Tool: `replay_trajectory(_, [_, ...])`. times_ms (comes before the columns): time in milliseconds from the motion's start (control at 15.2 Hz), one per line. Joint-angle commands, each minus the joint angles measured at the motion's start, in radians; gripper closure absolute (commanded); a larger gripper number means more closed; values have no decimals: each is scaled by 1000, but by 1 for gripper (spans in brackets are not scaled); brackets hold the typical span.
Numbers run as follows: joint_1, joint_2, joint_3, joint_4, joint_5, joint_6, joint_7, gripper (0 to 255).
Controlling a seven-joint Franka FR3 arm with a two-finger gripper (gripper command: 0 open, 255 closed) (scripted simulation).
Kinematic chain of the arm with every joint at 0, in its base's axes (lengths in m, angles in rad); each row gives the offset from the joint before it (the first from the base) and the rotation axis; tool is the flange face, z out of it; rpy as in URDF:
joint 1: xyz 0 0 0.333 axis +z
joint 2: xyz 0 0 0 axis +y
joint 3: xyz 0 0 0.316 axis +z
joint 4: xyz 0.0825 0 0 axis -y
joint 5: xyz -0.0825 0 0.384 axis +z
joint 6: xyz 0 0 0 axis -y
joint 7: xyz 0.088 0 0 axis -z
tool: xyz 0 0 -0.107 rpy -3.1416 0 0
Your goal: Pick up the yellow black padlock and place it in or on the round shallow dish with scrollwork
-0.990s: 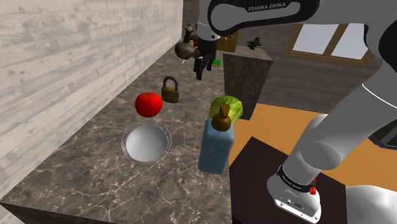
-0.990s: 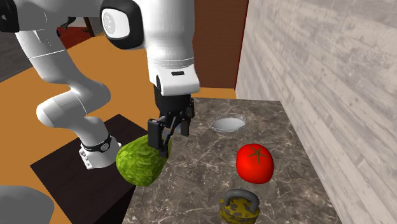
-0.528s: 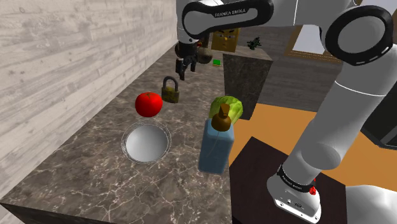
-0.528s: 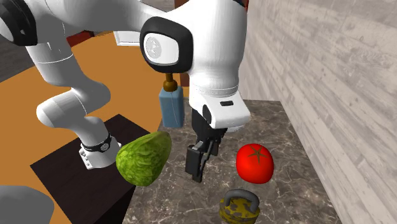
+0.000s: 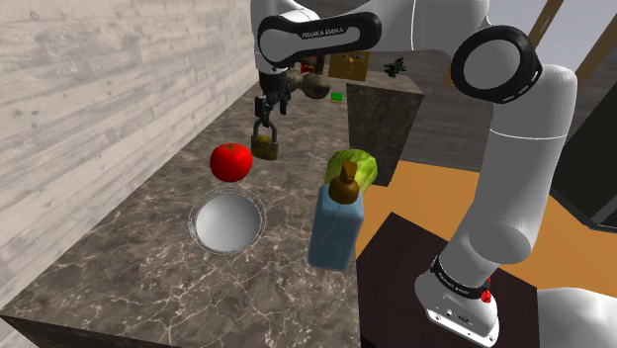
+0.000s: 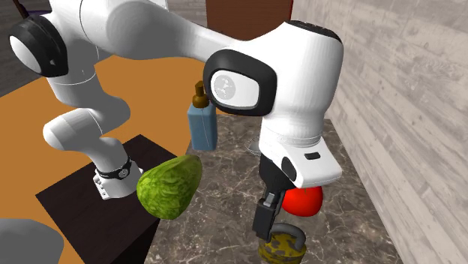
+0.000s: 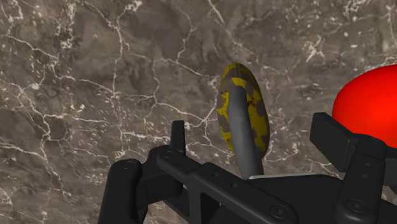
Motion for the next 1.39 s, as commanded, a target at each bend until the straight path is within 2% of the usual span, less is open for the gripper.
replay_trajectory(0, [-2,7,-2,-15,-2,22,2,0])
replay_trajectory(198, [-6,13,-4,-54,-5,68,5,0])
replay_trajectory(726, [-6,13,-4,-54,-5,67,5,0])
replay_trajectory(792, [-6,13,-4,-54,-5,67,5,255])
replay_trajectory(1320, [-6,13,-4,-54,-5,67,5,255])
